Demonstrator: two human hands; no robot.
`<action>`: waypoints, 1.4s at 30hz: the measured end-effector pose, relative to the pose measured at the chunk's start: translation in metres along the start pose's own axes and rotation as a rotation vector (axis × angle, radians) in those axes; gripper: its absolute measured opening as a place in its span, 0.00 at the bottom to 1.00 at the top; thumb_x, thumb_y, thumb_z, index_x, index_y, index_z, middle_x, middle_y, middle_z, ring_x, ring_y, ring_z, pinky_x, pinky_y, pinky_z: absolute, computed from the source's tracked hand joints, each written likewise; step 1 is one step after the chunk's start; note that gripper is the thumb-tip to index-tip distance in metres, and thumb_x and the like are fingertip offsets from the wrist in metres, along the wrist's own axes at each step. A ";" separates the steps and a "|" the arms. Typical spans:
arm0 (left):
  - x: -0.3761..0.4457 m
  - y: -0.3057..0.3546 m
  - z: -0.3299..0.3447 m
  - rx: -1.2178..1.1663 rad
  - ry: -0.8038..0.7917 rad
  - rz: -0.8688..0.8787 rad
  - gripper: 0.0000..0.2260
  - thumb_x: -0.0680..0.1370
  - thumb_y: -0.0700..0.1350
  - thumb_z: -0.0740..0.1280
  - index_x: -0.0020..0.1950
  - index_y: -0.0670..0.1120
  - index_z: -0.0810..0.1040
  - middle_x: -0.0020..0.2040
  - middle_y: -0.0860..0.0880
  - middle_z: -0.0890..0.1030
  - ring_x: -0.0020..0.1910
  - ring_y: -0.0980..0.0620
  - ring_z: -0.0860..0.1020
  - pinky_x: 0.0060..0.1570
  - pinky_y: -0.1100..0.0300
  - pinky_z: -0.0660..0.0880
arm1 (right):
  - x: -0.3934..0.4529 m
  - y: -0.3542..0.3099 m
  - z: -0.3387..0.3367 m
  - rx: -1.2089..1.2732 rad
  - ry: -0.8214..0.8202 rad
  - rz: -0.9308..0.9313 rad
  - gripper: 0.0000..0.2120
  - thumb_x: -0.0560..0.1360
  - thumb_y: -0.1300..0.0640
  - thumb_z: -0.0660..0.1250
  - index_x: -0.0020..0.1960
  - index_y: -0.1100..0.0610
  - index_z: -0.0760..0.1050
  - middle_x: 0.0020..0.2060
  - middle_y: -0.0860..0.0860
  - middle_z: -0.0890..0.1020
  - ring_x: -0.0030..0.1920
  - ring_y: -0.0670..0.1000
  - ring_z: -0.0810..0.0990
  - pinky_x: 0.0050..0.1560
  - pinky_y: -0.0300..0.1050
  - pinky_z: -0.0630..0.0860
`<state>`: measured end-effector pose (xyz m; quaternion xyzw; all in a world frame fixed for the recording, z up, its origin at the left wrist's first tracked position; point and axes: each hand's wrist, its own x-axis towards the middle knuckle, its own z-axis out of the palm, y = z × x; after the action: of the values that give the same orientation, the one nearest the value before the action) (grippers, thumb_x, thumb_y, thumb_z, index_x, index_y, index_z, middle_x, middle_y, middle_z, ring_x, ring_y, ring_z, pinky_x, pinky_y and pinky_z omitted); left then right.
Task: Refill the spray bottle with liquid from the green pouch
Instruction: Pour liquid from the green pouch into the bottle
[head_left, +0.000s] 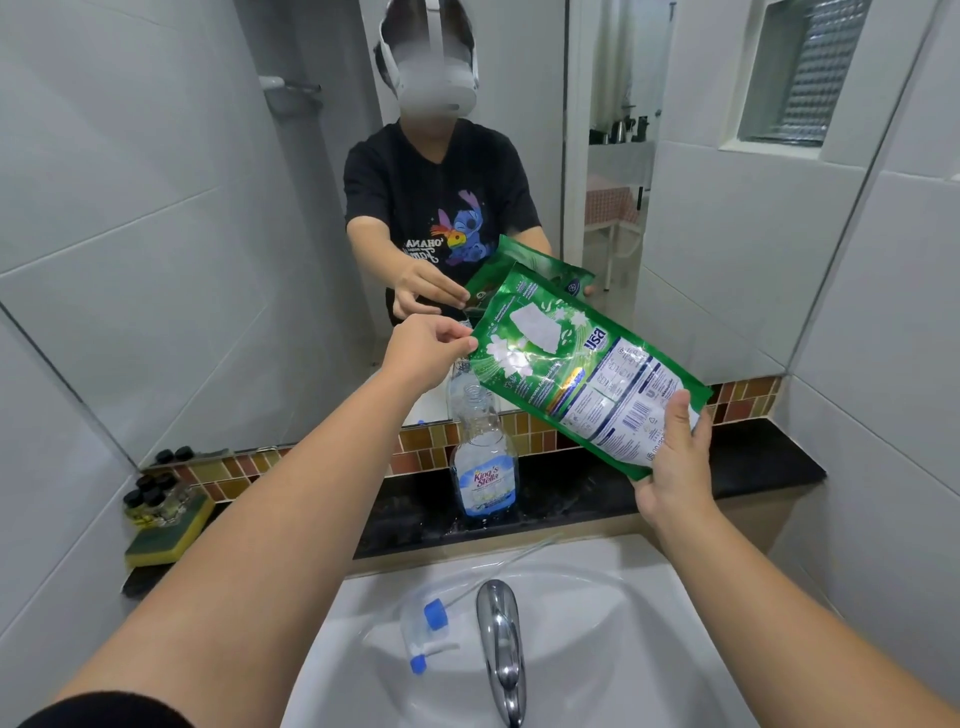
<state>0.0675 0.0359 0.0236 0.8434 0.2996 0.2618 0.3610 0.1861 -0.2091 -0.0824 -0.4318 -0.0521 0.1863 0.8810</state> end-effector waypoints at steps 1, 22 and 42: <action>0.000 0.000 0.000 0.004 0.000 0.000 0.06 0.75 0.49 0.73 0.51 0.51 0.85 0.43 0.54 0.83 0.43 0.57 0.79 0.43 0.60 0.74 | -0.001 0.002 0.000 0.005 0.001 0.004 0.20 0.64 0.33 0.70 0.53 0.35 0.72 0.51 0.44 0.85 0.50 0.52 0.85 0.47 0.59 0.81; -0.005 0.072 0.006 0.328 -0.048 0.299 0.03 0.77 0.48 0.69 0.46 0.50 0.82 0.38 0.54 0.82 0.39 0.53 0.79 0.44 0.54 0.78 | 0.005 0.010 -0.037 0.032 0.019 0.238 0.21 0.77 0.43 0.63 0.67 0.47 0.69 0.55 0.49 0.84 0.53 0.55 0.84 0.55 0.61 0.78; 0.003 0.114 0.128 0.669 -0.055 0.397 0.07 0.79 0.51 0.65 0.53 0.55 0.82 0.50 0.54 0.83 0.54 0.49 0.77 0.54 0.51 0.69 | 0.074 0.019 -0.101 -0.298 0.134 0.568 0.06 0.79 0.63 0.60 0.53 0.58 0.75 0.54 0.60 0.81 0.49 0.56 0.81 0.58 0.52 0.73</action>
<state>0.1896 -0.0839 0.0339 0.9628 0.1898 0.1917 0.0161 0.2747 -0.2454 -0.1648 -0.5648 0.1019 0.3860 0.7223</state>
